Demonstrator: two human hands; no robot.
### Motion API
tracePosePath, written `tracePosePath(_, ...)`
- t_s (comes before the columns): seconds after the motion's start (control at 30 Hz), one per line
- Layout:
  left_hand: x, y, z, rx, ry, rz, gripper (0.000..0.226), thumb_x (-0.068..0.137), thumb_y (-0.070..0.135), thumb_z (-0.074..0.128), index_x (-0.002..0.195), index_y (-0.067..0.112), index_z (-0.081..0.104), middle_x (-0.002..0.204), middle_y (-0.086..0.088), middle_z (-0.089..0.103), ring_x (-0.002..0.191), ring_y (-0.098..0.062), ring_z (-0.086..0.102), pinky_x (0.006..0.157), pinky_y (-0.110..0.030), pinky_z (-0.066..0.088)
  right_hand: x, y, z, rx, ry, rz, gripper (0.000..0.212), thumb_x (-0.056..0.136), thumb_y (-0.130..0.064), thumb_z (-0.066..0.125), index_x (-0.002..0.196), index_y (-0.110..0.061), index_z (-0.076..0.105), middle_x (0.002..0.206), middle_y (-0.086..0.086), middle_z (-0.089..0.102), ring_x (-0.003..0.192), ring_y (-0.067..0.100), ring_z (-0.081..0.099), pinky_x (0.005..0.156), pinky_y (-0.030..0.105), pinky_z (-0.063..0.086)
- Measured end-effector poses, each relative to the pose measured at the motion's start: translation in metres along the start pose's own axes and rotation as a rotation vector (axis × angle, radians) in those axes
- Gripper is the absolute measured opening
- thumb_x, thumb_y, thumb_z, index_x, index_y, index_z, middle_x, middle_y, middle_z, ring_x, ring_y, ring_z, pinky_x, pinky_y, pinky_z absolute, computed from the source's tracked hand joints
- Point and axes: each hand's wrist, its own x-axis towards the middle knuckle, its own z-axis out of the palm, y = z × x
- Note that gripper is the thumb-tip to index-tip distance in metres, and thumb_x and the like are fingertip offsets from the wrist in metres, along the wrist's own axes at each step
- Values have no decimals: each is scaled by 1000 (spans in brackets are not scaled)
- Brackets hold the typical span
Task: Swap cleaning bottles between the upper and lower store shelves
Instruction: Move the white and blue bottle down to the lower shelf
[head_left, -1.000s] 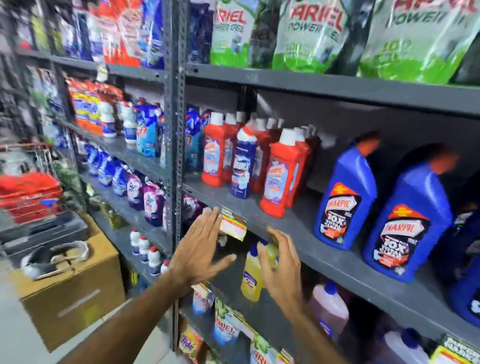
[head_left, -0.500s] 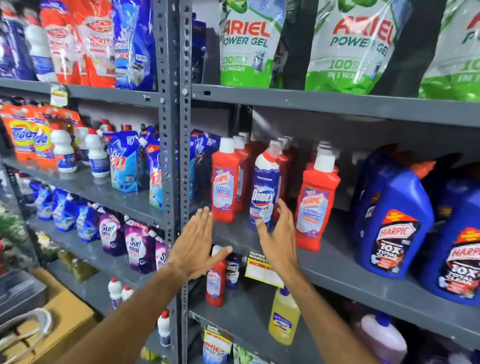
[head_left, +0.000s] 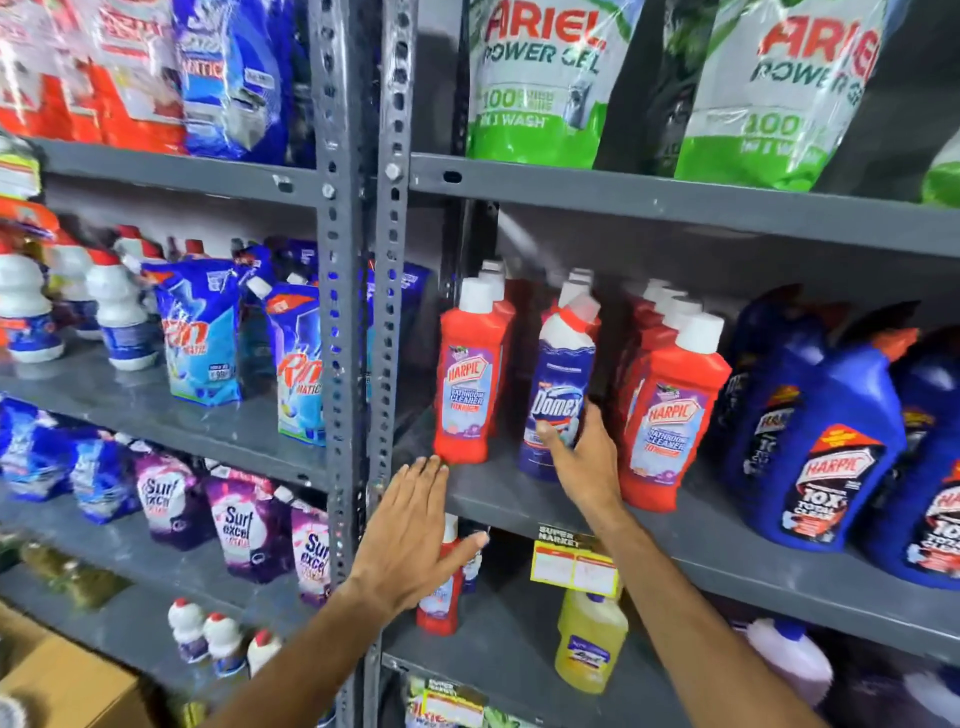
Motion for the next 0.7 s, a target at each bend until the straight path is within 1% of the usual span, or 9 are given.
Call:
tracePosePath(0.07, 0, -1, 2, -9, -17, -9, 103, 99, 79, 28, 154, -7, 43, 159, -26, 47, 150, -38, 44, 128, -42, 13, -1, 1, -2, -13, 10, -3, 55, 92, -24, 82, 139, -11, 57, 127, 7, 74, 105, 16, 70, 74, 5, 50)
tracePosePath(0.13, -1, -2, 3, -17, -41, -17, 106, 98, 82, 20, 157, -5, 37, 164, -24, 41, 155, -35, 37, 132, -41, 11, -4, 2, -4, -24, 19, -1, 56, 89, -26, 84, 137, -13, 58, 123, 2, 75, 104, 16, 72, 85, 24, 56)
tracePosePath(0.2, 0, -5, 3, -29, -53, -21, 109, 96, 85, 15, 163, -1, 27, 171, -20, 30, 161, -31, 24, 134, -39, 3, -9, 1, -4, -42, 42, 2, 56, 87, -28, 85, 135, -15, 59, 118, -3, 74, 103, 16, 72, 93, 39, 59)
tracePosePath(0.27, 2, -8, 3, -38, -63, -25, 110, 95, 87, 14, 165, 2, 18, 174, -17, 22, 163, -28, 13, 131, -36, -6, -16, -2, -4, -47, 52, -2, 56, 86, -29, 86, 134, -17, 60, 118, -3, 75, 102, 15, 73, 94, 39, 59)
tracePosePath(0.33, 2, -8, 1, -41, -75, -25, 111, 94, 87, 12, 166, 3, 12, 176, -16, 16, 164, -26, 8, 131, -35, -9, -27, -5, -6, -29, 41, -5, 56, 85, -30, 87, 134, -19, 60, 120, -3, 76, 100, 9, 73, 93, 37, 60)
tracePosePath(0.37, 1, -7, -1, -41, -86, -23, 112, 93, 88, 9, 166, 3, 10, 176, -16, 14, 164, -26, 5, 131, -36, -9, -33, -7, -7, -17, 33, -5, 57, 85, -31, 87, 134, -19, 60, 120, -5, 76, 100, 6, 73, 93, 38, 61)
tracePosePath(0.43, -1, -6, -3, -46, -101, -25, 113, 92, 88, 6, 166, 2, 7, 177, -16, 9, 165, -26, 1, 132, -37, -8, -46, -11, -10, 6, 21, -2, 57, 85, -32, 87, 134, -20, 60, 120, -5, 76, 103, 8, 74, 94, 41, 62)
tracePosePath(0.57, -20, -1, -4, -95, -92, -23, 107, 98, 83, 18, 166, 1, 1, 176, -16, -3, 164, -25, -9, 133, -39, -6, -73, -21, -19, 23, 1, -14, 59, 84, -36, 88, 134, -22, 60, 121, -5, 77, 107, 12, 75, 95, 47, 62)
tracePosePath(0.7, -51, 3, 5, -109, -35, 12, 102, 102, 79, 26, 166, 2, 6, 175, -13, -1, 164, -25, -2, 133, -42, 4, -100, -27, -26, 47, -1, -38, 55, 82, -32, 88, 130, -24, 62, 117, -9, 78, 103, 9, 76, 93, 46, 62)
